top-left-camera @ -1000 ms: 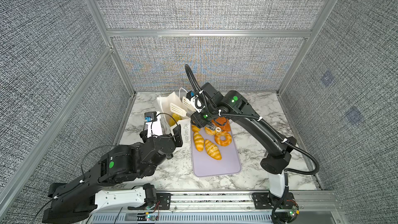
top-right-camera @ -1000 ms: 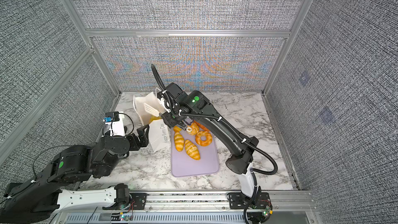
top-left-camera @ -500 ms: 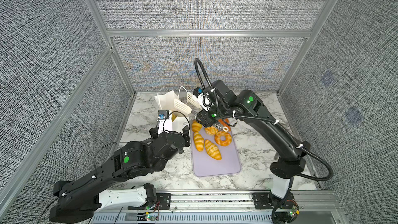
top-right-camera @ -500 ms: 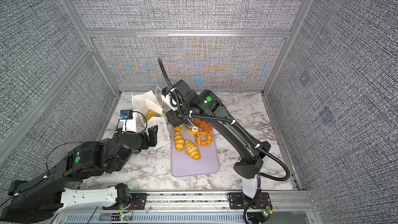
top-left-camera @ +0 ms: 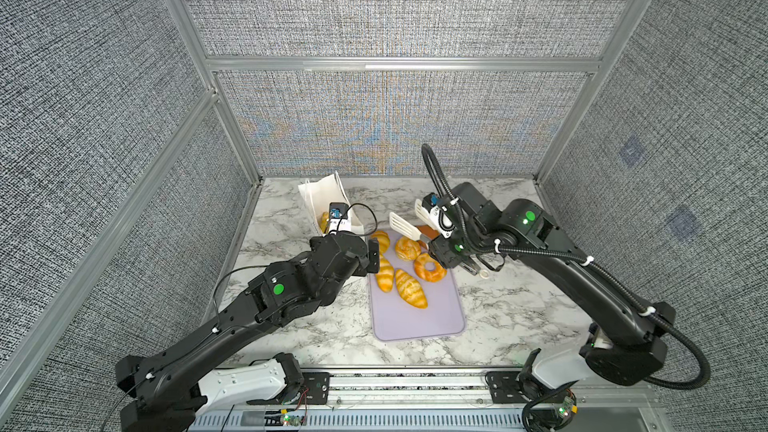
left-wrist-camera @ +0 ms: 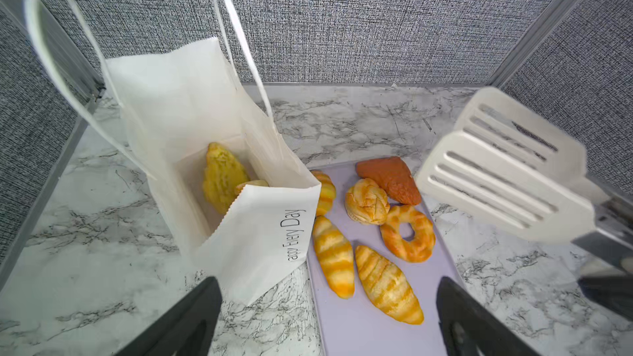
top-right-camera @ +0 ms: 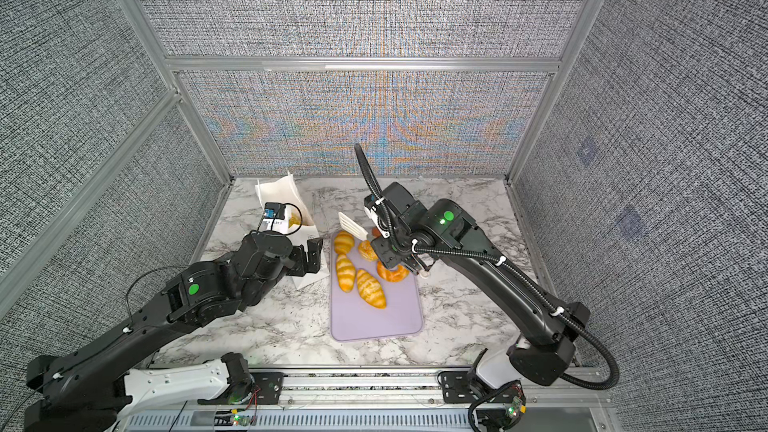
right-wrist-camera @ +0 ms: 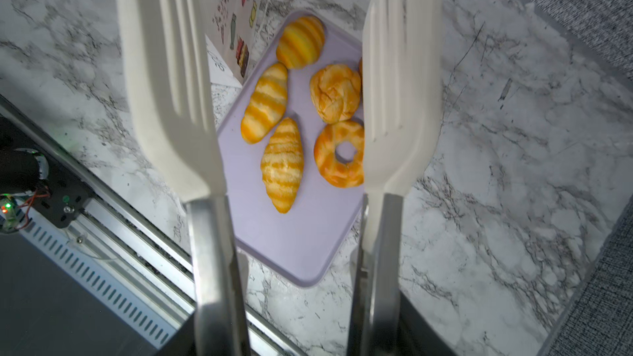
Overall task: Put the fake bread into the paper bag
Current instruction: 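Move the tongs back over the tray with the right gripper while left holds the bag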
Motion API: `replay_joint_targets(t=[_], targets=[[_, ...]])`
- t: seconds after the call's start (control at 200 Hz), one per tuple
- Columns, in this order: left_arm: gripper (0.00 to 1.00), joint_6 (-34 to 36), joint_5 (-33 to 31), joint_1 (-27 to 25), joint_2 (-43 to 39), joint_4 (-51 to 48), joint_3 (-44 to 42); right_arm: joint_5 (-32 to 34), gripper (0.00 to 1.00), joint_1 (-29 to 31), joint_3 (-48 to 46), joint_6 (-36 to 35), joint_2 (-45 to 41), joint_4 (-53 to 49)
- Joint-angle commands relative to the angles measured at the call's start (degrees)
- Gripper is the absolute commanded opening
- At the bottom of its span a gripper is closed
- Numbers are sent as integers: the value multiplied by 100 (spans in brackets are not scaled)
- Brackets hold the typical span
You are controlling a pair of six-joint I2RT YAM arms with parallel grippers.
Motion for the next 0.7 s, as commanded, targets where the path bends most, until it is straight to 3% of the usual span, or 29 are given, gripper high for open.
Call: replay_joint_targets(t=[0.0,0.135,0.345,0.695], targets=[[99,252,552,151,31,567,-78,-64,58,-14,-523,205,-255,116],[99,272,834,204,139,609,-121,-233,58,-15,-1371,331,-563,71],[99,-329,1236,192,-26,651,-797,-634,59,36,-2543,675,-858,129],[99,-995,1385,46,-177,623,-1361,-786,61,351,-3426,896,-720,576]])
